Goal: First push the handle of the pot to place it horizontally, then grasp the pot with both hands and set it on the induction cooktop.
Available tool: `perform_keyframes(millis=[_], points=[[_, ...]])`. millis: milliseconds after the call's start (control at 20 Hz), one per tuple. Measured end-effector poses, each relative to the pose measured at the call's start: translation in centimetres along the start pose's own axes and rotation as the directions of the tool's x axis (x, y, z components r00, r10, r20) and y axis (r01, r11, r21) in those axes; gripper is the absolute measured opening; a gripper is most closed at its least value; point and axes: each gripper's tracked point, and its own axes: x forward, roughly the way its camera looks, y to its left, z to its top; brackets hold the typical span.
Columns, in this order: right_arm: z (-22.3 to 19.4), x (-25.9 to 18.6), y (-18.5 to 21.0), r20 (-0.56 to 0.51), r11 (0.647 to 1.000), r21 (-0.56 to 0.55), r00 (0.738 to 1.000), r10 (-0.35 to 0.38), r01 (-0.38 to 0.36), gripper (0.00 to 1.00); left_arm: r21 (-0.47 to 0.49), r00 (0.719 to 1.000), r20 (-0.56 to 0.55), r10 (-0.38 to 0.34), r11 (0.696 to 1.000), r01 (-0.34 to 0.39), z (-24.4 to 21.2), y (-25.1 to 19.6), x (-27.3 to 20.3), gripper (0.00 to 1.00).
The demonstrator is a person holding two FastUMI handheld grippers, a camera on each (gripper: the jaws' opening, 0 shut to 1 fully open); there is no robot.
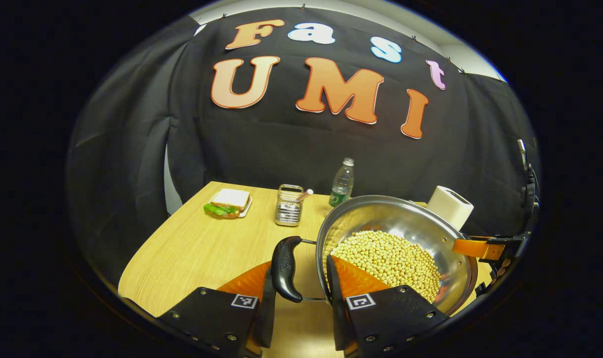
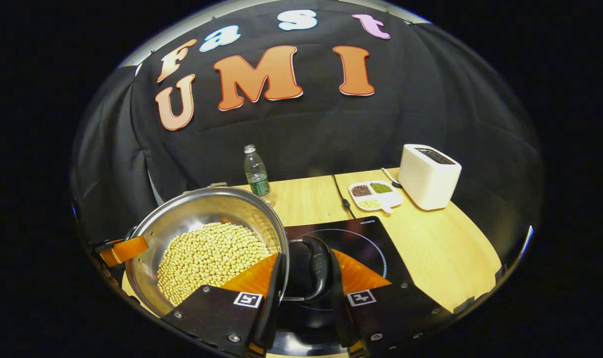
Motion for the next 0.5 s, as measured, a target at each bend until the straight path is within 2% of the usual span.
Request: perform_keyframes(millis=[500], points=[[-0.5,-2.0,-9.1,-0.005,0.995,0.061,0.997,-0.082,0.082,0.47,0.04,0.996,-0.027,-0.087,0.995,0.088,-1.2,-9.6,1.2,0.49]])
